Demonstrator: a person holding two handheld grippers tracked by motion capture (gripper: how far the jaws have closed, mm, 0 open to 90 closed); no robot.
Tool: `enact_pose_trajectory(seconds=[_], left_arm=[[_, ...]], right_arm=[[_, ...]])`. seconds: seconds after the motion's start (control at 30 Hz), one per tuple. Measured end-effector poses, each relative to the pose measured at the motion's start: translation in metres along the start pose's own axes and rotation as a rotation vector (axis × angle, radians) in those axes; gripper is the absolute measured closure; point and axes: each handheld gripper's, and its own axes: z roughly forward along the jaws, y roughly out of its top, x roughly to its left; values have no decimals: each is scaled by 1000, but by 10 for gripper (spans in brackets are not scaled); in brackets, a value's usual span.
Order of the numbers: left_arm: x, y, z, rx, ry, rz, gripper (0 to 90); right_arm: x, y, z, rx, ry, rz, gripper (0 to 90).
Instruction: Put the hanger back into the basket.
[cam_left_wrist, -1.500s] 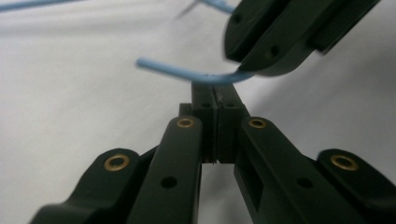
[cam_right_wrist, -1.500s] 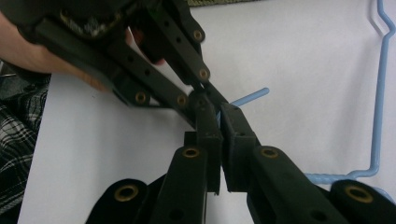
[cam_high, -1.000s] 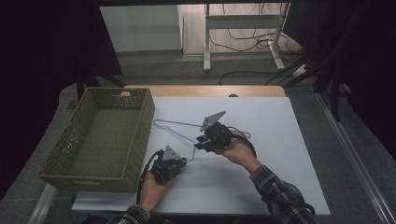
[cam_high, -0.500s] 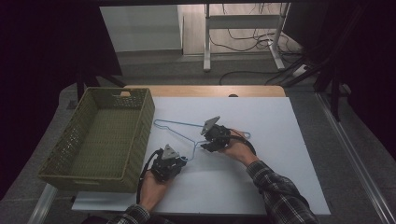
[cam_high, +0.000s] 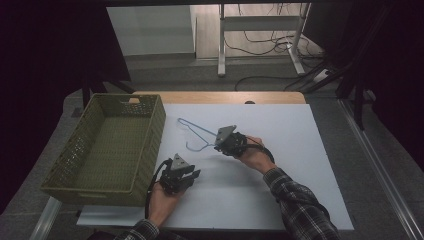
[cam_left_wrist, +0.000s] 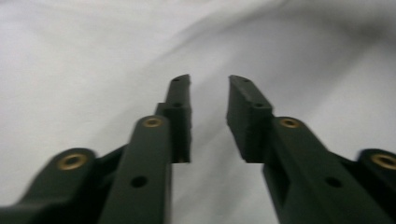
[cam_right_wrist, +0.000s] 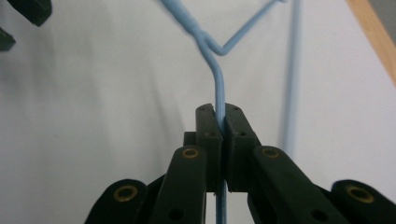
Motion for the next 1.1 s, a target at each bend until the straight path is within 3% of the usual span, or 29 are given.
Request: enact_pose_trajectory(seconds=[0.1,0.2,0.3,0.4,0.43,0.53,0.67,0.77,0.8,0.83,0.87,0.9,0.97,1.1], left_arm=[[5,5,-7,-36,0,-28,541],[12,13,-17,-85,-30,-53,416],[15,26,-27,-148,-68,-43,349],[15,40,-34,-192,-82,-9,401],[13,51,-35,-213,-106,30,429],[8,66,-33,-229,-102,95,507],[8,73,-27,-251,-133,92,609],[7,73,-25,-251,-148,109,783],[2,75,-26,-245,-98,146,820],[2,75,-26,-245,-98,146,845],[-5,77,-27,-225,-41,197,859],[-5,77,-27,-225,-41,197,860],[-6,85,-29,-211,-33,159,862],[-8,95,-32,-191,-12,143,862]], right_arm=[[-4,2,-13,-35,32,62,860],[-5,4,-25,-58,57,112,860],[-3,7,-37,-93,80,149,859],[2,11,-44,-111,112,181,859],[3,12,-45,-110,118,184,859],[8,15,-45,-103,141,193,859],[13,17,-44,-100,166,200,858],[14,18,-43,-106,176,200,858],[15,18,-42,-104,187,211,857],[15,18,-42,-104,187,211,857],[14,18,-41,-96,224,235,852],[14,18,-41,-96,224,235,852],[18,21,-44,-74,155,244,686],[24,25,-58,-63,55,260,647]])
